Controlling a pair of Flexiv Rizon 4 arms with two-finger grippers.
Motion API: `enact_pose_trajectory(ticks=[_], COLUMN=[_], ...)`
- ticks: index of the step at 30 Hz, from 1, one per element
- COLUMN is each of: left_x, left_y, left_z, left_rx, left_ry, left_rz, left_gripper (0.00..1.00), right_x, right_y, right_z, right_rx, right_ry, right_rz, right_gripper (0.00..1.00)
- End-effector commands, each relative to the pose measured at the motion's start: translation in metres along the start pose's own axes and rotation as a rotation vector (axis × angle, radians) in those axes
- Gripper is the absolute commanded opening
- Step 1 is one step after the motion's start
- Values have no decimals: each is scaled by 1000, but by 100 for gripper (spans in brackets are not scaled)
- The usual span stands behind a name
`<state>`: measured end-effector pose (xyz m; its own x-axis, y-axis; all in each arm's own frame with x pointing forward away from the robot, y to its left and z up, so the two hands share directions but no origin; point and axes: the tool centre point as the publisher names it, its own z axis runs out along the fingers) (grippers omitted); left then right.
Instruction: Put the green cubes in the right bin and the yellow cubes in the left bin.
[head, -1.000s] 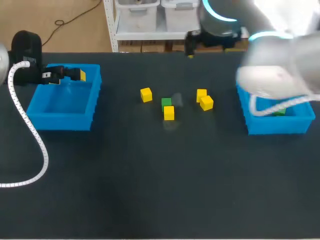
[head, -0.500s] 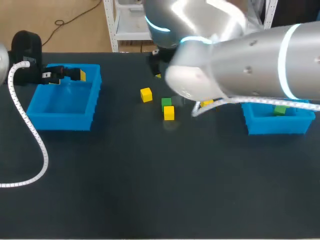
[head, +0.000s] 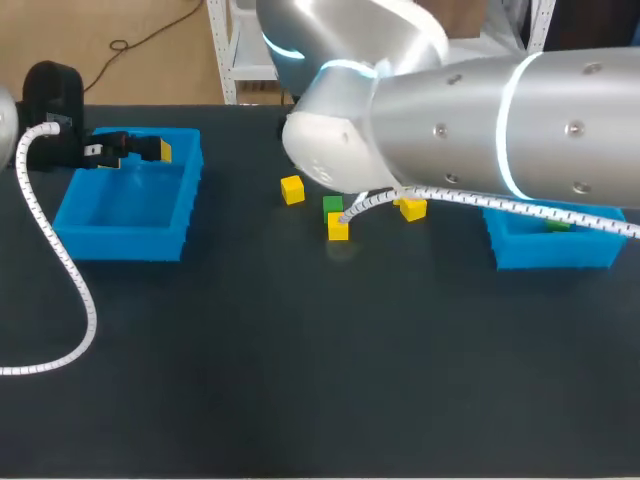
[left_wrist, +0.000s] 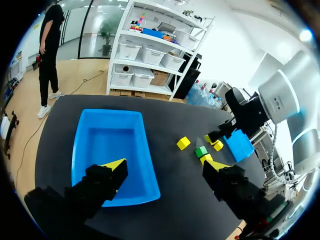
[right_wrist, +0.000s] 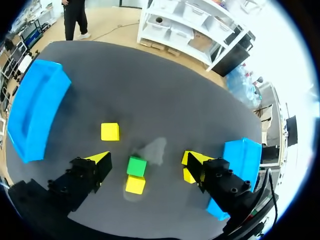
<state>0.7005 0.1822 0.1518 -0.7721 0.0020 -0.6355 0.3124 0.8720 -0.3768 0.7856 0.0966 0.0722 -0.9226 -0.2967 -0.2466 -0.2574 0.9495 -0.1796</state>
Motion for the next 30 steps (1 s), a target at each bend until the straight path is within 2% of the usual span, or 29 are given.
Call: enact_pose_trajectory(ticks=[1,3,19,21,25,30], left_x=[1,1,1,1,1,1], left_y=[2,2,2,2,2,2], left_z=[0,0,0,0,0,0], left_rx=[9,9,9,9,9,9], left_ry=[-6,-6,-6,-6,-6,-6], left_rz=[2,2,2,2,2,2], left_gripper=[100,100,100,100,100,100], right_x=[6,9,9,7,9,12], right_y=[3,0,0,-4,0,6], right_z=[1,-6,-6,4,19,29], right_rx=[2,7,7,-5,-23,-49], right_ry=[-49,-66,-66,-28,16,32], right_rz=[-16,-16,-16,5,-8,-1], right_gripper=[100,100,100,100,100,100])
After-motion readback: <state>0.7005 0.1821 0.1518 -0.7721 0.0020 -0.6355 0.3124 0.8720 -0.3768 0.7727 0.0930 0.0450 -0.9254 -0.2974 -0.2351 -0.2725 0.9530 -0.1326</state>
